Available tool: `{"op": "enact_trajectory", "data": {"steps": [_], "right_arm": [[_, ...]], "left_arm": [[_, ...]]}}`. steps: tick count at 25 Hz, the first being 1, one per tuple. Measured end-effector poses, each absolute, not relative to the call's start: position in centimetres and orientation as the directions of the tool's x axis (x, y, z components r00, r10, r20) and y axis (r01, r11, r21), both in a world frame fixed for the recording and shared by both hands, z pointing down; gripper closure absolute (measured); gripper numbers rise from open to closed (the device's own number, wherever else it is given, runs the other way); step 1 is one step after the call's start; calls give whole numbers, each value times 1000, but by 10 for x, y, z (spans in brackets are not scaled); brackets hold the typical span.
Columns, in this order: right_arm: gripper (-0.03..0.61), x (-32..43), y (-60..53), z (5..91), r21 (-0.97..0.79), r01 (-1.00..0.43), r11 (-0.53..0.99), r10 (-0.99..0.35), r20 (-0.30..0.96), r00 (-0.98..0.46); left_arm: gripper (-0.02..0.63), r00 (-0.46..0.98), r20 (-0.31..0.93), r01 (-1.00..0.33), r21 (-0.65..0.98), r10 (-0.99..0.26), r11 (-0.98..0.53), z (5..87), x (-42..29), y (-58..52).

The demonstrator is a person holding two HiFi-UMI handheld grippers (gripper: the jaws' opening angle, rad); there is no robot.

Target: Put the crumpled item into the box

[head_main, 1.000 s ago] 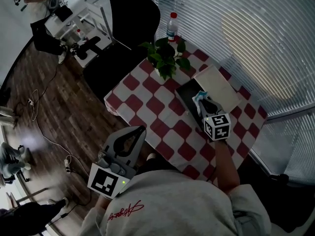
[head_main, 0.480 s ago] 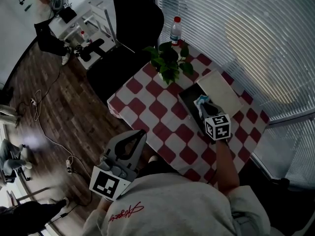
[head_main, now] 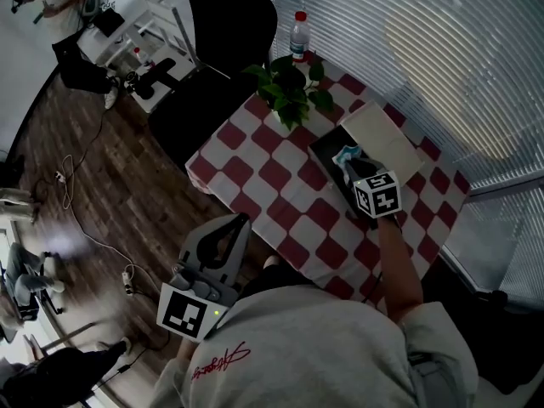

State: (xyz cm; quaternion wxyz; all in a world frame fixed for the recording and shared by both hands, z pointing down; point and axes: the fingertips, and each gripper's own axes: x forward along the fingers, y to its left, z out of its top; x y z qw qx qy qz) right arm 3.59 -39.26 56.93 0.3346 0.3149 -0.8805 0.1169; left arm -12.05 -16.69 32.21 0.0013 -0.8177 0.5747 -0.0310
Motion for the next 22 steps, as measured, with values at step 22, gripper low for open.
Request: {"op": "enact_trajectory", "data": {"steps": [22], "right_arm": [[531,29,-391,594,-41,-606,795,-359,772,-524]], "left_arm": [[594,310,62,-949,-34,-949,-313,326,-127,-154]]}}
